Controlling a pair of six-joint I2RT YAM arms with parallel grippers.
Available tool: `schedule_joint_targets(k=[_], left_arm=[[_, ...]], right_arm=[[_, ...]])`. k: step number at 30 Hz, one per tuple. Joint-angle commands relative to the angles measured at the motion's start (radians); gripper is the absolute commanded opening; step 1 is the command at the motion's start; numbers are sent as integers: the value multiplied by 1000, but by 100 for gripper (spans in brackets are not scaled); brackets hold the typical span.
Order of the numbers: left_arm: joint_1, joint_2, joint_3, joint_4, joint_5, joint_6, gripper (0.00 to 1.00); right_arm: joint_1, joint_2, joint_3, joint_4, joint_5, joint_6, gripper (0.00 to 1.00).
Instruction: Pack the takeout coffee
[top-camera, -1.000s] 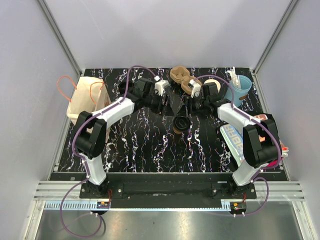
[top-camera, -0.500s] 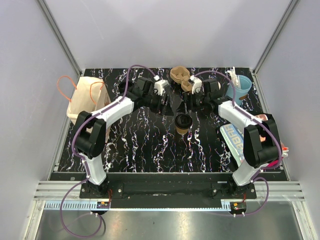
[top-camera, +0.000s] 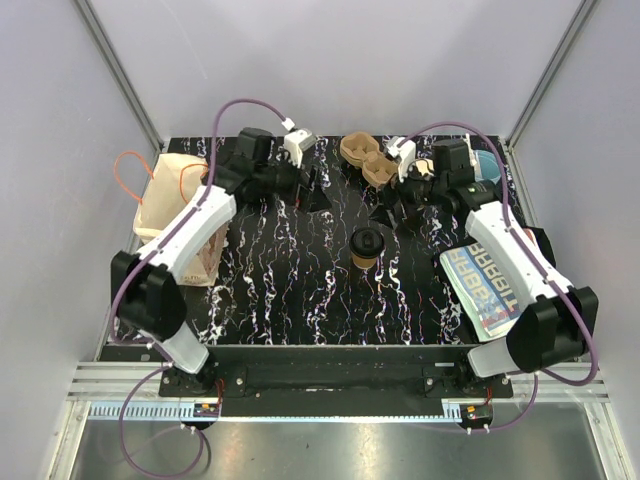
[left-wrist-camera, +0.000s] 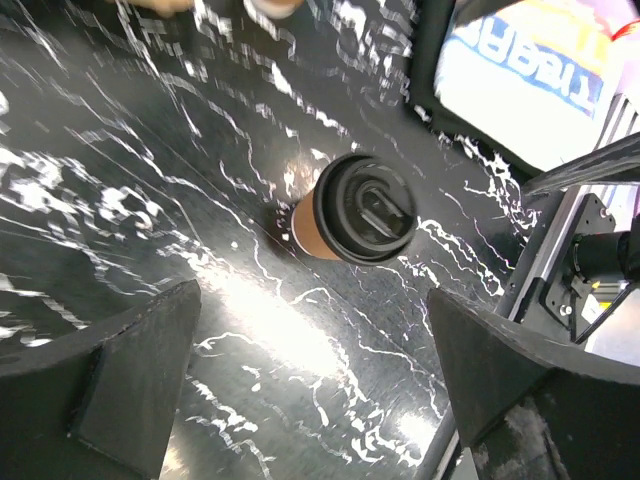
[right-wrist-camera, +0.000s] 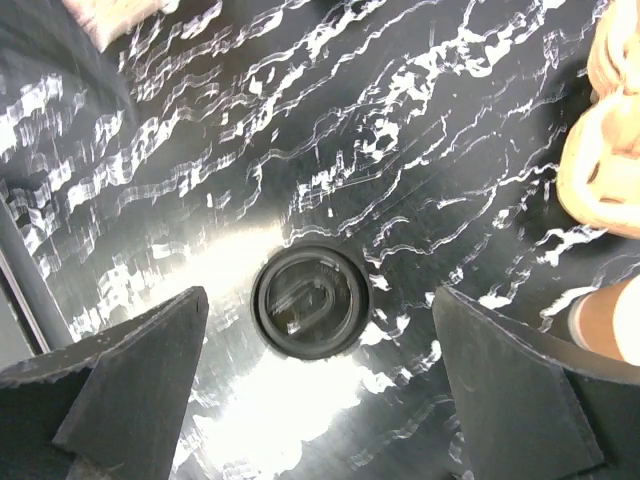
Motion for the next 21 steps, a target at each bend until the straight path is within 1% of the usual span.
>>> schedule_joint_targets(k=[1, 4, 9, 10, 14, 17, 20, 21], left_arm=[[14, -123, 75, -95, -51, 106, 99], [32, -189, 104, -156, -113, 141, 99], [81, -270, 168, -254, -208, 185, 99], [87, -286, 208, -300, -222, 201, 99], [119, -317, 271, -396, -308, 213, 99], [152, -358, 242, -420, -321, 209, 99], [173, -405, 202, -426, -329, 224, 99], [187, -424, 194, -429, -335, 231, 99]], right_arm=[[1, -40, 59, -256, -52, -310, 98], [3, -63, 34, -270, -22, -393, 92], [12, -70, 10, -237, -40, -422, 87], [30, -65, 4, -237, -35, -433, 87], [108, -28, -18, -237, 37, -506, 85], [160, 7, -19, -235, 77, -528, 83], [188, 38, -13, -228, 109, -540, 77], [191, 45, -10, -217, 121, -543, 74]])
